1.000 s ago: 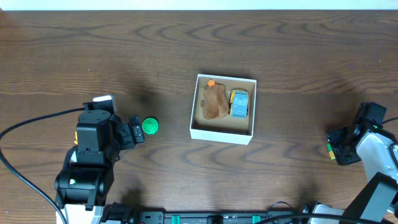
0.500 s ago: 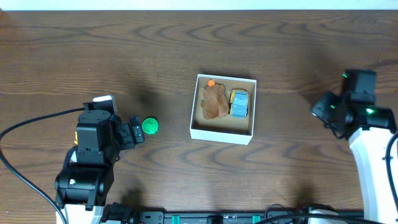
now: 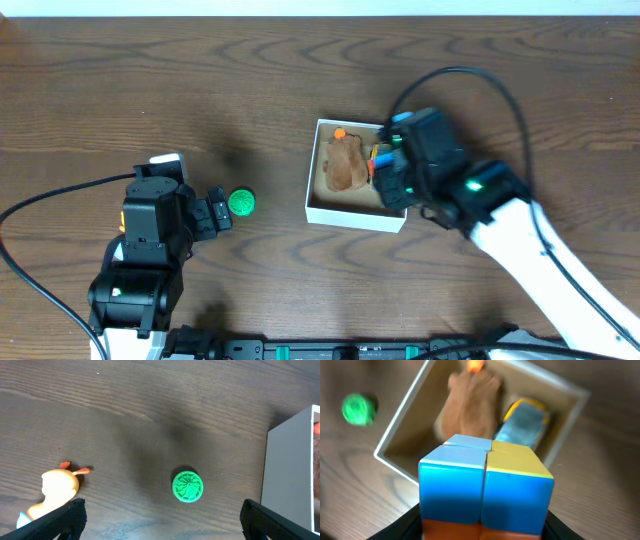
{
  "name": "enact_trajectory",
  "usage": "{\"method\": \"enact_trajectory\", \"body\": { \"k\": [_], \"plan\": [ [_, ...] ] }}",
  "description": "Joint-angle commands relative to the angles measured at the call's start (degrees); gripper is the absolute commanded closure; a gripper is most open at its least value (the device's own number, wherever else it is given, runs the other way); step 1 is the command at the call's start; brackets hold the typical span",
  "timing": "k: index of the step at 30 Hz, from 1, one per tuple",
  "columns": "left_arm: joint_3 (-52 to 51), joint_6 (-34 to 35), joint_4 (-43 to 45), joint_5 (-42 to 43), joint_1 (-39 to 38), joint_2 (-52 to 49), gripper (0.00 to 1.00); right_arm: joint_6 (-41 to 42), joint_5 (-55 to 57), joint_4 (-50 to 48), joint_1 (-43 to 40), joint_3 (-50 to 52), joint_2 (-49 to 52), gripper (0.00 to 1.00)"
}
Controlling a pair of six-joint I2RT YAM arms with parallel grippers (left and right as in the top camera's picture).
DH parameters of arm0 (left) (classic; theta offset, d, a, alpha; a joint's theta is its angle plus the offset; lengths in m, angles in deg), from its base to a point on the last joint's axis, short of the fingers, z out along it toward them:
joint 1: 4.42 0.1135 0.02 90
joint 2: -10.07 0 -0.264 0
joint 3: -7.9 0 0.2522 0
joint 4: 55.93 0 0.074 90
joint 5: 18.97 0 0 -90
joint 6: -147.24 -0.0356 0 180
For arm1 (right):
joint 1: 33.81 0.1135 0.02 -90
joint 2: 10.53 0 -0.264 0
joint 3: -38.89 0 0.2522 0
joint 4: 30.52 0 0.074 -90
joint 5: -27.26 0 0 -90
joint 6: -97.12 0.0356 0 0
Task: Pack container
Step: 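Lower the cube with the right gripper into the box beside the truck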
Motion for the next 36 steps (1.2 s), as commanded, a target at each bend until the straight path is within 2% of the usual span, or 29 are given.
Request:
{"method": "enact_trajectory", "body": {
  "k": [1,10,15,19,23,24,26,27,32,33,36],
  "plan": [
    [0.9,0.92,-0.02,-0.04,-0.17,0.0,0.02,-0.87,0.39,0.15,2.14,-0.63,4.85,0.99],
    [0.9,0.92,-0.02,-0.04,-0.17,0.0,0.02,1.01,0.37,0.9,2.6,-0.63,13.16,0.99],
    [0.9,0.92,-0.02,-0.04,-0.17,0.0,0.02,0.96,0.37,1.25,2.6,-0.63,13.77,0.99],
    [0.9,0.92,-0.02,-0.04,-0.17,0.0,0.02,0.98,0.37,2.73,2.6,-0.63,13.77,0.94],
    [0.9,0.92,-0.02,-0.04,-0.17,0.0,0.02,0.96,0.39,4.66,2.6,-0.63,13.77,0.78],
    [0.9,0.92,-0.02,-0.04,-0.17,0.0,0.02,0.96,0.39,4.83,2.6,-0.63,13.77,0.66],
    [0.9,0.92,-0.02,-0.04,-0.17,0.0,0.02,0.96,0.39,4.83,2.6,-0.63,13.77,0.33],
    [0.9,0.92,-0.02,-0.04,-0.17,0.0,0.02,0.96,0.42,4.66,2.6,-0.63,13.77,0.27],
    [0.9,0.92,-0.02,-0.04,-0.17,0.0,0.02,0.98,1.36,3.21,2.49,-0.63,13.75,0.22],
    [0.9,0.92,-0.02,-0.04,-0.17,0.0,0.02,0.98,1.73,2.86,2.43,-0.63,13.75,0.23],
    [0.9,0.92,0.0,-0.04,-0.17,0.0,0.02,1.09,3.06,1.2,1.79,-0.9,13.73,0.34]
  ]
}}
